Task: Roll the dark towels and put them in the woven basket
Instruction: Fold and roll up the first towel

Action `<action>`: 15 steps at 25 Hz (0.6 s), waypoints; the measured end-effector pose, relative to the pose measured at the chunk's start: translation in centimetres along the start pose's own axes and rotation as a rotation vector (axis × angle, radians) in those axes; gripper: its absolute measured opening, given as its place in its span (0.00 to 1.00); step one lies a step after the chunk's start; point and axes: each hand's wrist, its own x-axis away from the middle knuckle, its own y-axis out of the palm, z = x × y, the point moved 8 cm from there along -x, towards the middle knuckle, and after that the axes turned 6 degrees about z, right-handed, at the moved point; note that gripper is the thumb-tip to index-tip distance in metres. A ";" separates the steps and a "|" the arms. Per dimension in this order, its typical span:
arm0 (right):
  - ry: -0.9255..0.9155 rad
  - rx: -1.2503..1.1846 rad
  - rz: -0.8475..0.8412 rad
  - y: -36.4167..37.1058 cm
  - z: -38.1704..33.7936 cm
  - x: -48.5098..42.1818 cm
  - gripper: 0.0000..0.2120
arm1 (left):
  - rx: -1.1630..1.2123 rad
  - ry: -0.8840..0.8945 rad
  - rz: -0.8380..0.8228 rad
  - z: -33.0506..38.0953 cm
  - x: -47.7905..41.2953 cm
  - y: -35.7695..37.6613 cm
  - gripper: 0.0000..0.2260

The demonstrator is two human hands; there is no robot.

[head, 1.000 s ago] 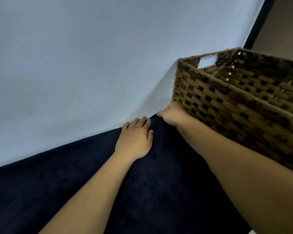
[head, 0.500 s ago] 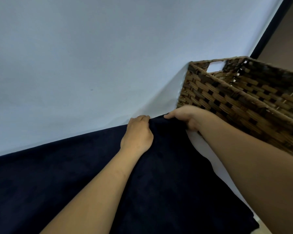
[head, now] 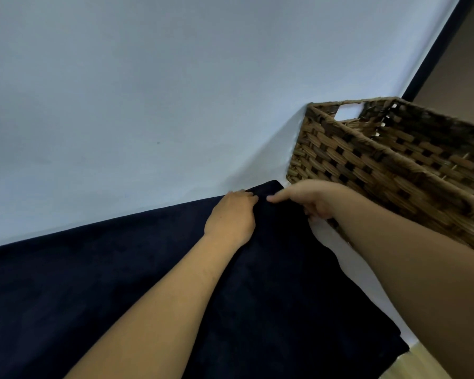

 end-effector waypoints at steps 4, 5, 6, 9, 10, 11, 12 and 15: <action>-0.127 -0.054 -0.001 -1.0 0.5 1.5 0.18 | 0.016 -0.067 -0.049 -0.7 -0.1 0.0 0.20; -0.127 -0.080 -0.016 -1.0 1.5 2.3 0.19 | 0.029 -0.068 -0.054 -0.5 -0.1 0.1 0.19; -0.113 -0.050 -0.059 -0.6 2.7 3.1 0.21 | 0.024 -0.053 -0.063 -0.3 -0.1 0.2 0.18; -0.112 0.098 -0.151 -0.1 6.4 5.6 0.17 | -0.126 0.032 -0.196 0.6 0.5 1.4 0.23; -0.130 0.113 -0.155 -0.4 7.3 6.7 0.14 | -0.188 0.054 -0.268 0.8 0.7 1.9 0.25; -0.148 0.126 -0.153 -0.9 8.2 7.9 0.13 | -0.238 0.065 -0.325 1.0 0.7 2.2 0.26; -0.163 0.153 -0.149 -1.4 9.3 9.0 0.13 | -0.274 0.071 -0.363 1.2 0.6 2.5 0.25; -0.177 0.218 -0.175 -2.0 13.4 12.8 0.06 | -0.369 0.035 -0.384 1.5 -0.3 3.2 0.27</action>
